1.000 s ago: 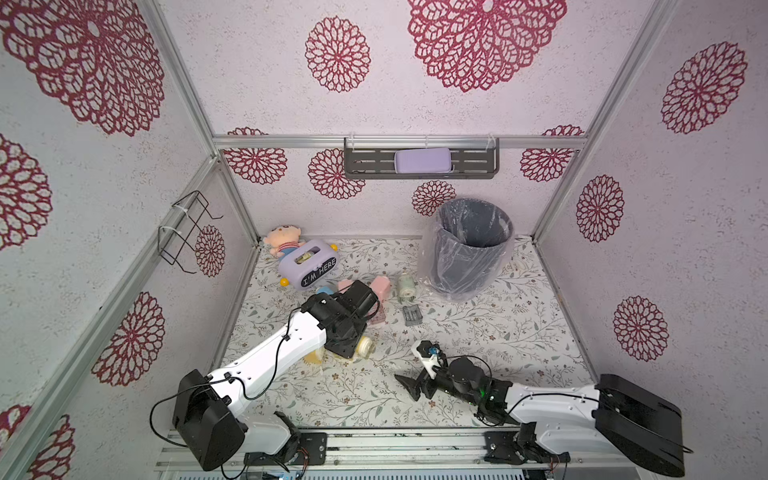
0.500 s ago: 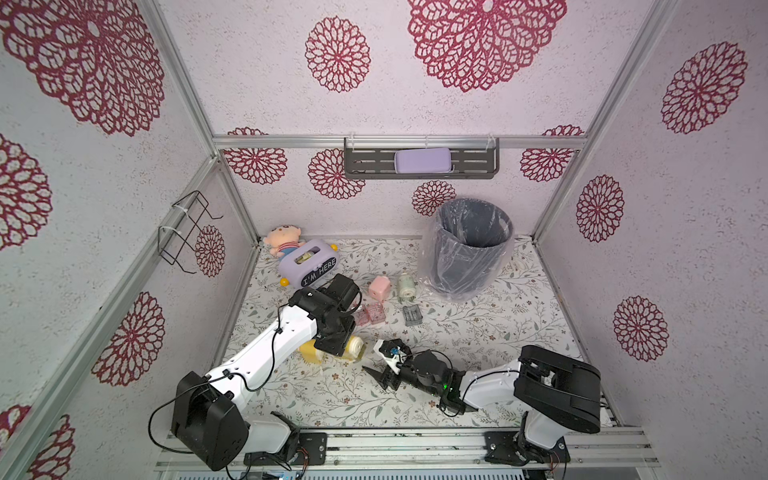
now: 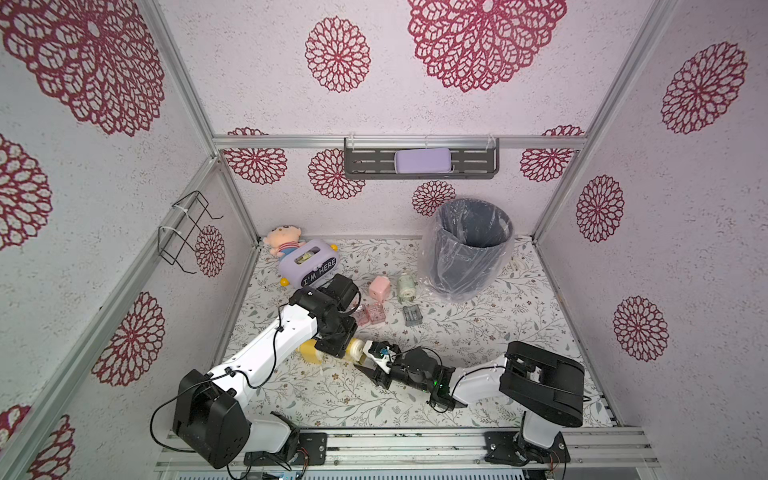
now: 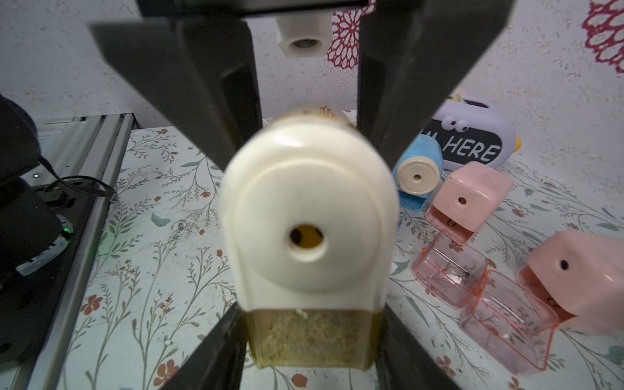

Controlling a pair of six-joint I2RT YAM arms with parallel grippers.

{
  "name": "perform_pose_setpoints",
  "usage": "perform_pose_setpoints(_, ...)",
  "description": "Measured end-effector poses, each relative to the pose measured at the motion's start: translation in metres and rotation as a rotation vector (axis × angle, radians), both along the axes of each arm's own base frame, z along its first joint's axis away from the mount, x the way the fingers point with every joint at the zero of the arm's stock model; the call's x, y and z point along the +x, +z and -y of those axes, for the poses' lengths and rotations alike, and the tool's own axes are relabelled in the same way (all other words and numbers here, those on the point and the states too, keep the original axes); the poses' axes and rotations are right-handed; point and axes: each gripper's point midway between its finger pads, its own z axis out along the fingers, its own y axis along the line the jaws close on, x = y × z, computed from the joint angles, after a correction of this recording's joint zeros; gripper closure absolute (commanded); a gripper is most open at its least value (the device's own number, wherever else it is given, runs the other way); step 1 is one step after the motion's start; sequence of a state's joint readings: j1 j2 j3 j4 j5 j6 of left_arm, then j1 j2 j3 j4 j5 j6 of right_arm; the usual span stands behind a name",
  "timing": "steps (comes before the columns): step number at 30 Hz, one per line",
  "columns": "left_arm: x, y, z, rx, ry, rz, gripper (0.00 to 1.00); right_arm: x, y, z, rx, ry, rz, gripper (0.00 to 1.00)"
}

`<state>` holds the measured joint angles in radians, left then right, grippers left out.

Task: Take out the pencil sharpener tray and clean the shavings
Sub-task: Open the container of the pencil sharpener.

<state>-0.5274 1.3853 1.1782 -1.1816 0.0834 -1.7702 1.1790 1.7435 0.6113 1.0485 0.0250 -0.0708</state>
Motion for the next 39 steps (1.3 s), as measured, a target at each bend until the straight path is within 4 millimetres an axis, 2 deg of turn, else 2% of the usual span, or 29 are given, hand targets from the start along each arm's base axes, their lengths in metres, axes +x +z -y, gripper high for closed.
perform_pose_setpoints(8,-0.003,-0.001,-0.001,0.003,-0.002,-0.011,0.71,-0.003,0.001,-0.001,0.006,0.017,-0.004,0.33)
perform_pose_setpoints(14,-0.003,-0.001,-0.002,0.008,-0.002,-0.013,0.71,-0.005,0.009,-0.002,0.022,0.027,-0.001,0.38)
perform_pose_setpoints(24,-0.005,-0.002,-0.003,0.014,-0.001,-0.019,0.71,-0.005,0.011,-0.001,0.03,0.027,-0.005,0.54)
perform_pose_setpoints(34,-0.006,-0.002,-0.005,0.022,0.001,-0.024,0.72,-0.006,0.011,0.001,0.037,0.027,-0.007,0.56)
perform_pose_setpoints(39,-0.006,0.007,-0.004,0.024,-0.005,-0.018,0.74,-0.008,0.02,0.005,0.07,0.027,0.004,0.57)
